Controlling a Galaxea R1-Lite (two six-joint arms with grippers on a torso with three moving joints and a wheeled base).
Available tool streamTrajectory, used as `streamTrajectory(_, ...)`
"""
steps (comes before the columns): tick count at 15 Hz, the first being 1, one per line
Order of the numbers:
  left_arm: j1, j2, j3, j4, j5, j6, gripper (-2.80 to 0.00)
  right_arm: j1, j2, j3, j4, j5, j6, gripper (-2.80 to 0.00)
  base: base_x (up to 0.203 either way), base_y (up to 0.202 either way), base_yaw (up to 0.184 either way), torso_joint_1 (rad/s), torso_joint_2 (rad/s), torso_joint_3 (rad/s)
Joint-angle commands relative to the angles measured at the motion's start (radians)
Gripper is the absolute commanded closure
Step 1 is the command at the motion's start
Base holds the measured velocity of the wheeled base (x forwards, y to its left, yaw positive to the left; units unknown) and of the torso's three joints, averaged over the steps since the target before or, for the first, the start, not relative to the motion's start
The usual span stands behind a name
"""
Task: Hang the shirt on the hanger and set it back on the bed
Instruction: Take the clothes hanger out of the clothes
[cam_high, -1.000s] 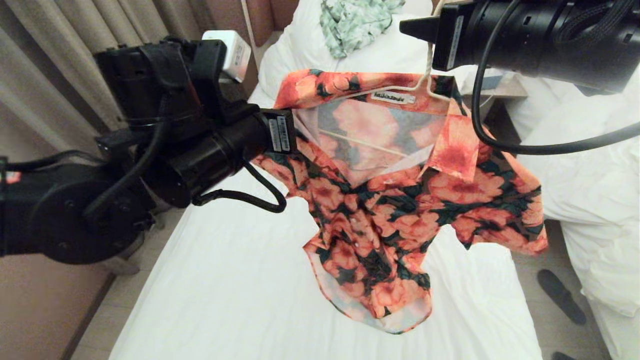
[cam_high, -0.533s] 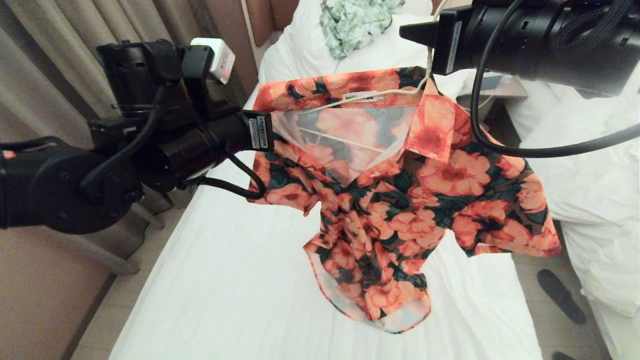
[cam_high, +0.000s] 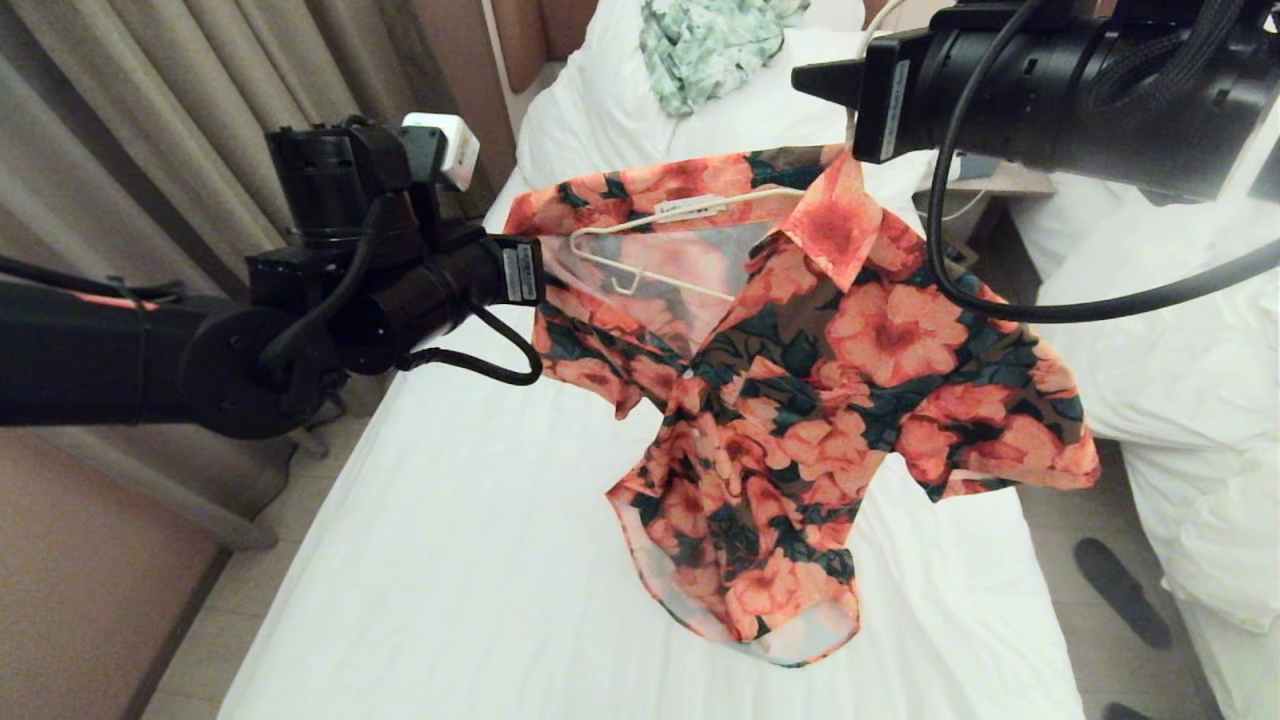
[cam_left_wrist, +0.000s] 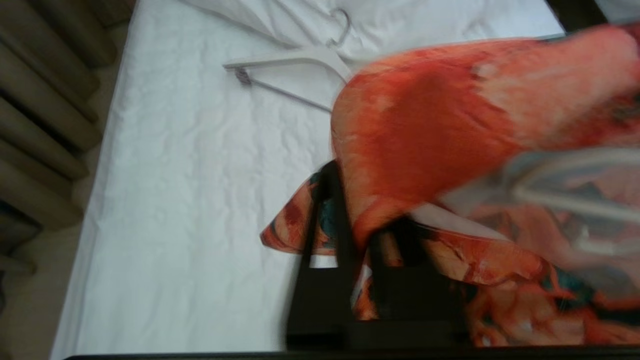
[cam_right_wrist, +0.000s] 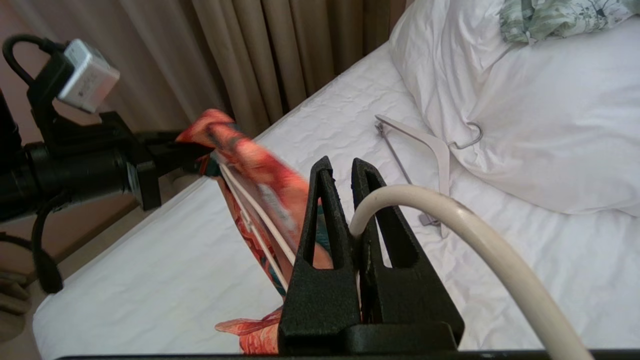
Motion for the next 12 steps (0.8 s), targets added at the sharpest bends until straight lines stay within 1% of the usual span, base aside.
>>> streamTrajectory(1,0.000,0.006,0.014,-0.032,0.001,0.005,-2.80,0.000,0.005,0.000,-0.002,0.001,-0.001,0.00,0.000,0.000,0.000,0.000,0.00,0.000)
streamTrajectory(5,0.005,-0.012,0.002,-0.029,0.004,0.003,-2.80,0.000,0.012,0.000,-0.002,0.001,-0.001,0.00,0.000,0.000,0.000,0.000,0.00,0.000)
streamTrajectory(7,0.025,-0.046,0.004,-0.030,0.000,-0.002,-2.80,0.000,0.029,0.000,-0.003,0.000,-0.002,0.00,0.000,0.000,0.000,0.000,0.00,0.000)
streamTrajectory(9,0.028,-0.063,0.019,-0.027,-0.026,-0.015,-2.80,0.000,0.044,0.000,-0.003,-0.002,-0.004,0.00,0.000,0.000,0.000,0.000,0.00,0.000)
streamTrajectory(11,0.040,-0.061,0.017,-0.029,-0.029,-0.016,-2.80,0.000,0.053,0.000,-0.011,-0.002,-0.004,0.00,0.000,0.000,0.000,0.000,0.00,0.000)
streamTrajectory(12,0.052,-0.058,0.016,-0.032,-0.030,-0.015,0.00,0.000,0.060,0.000,-0.015,-0.002,-0.004,0.00,0.000,0.000,0.000,0.000,0.00,0.000)
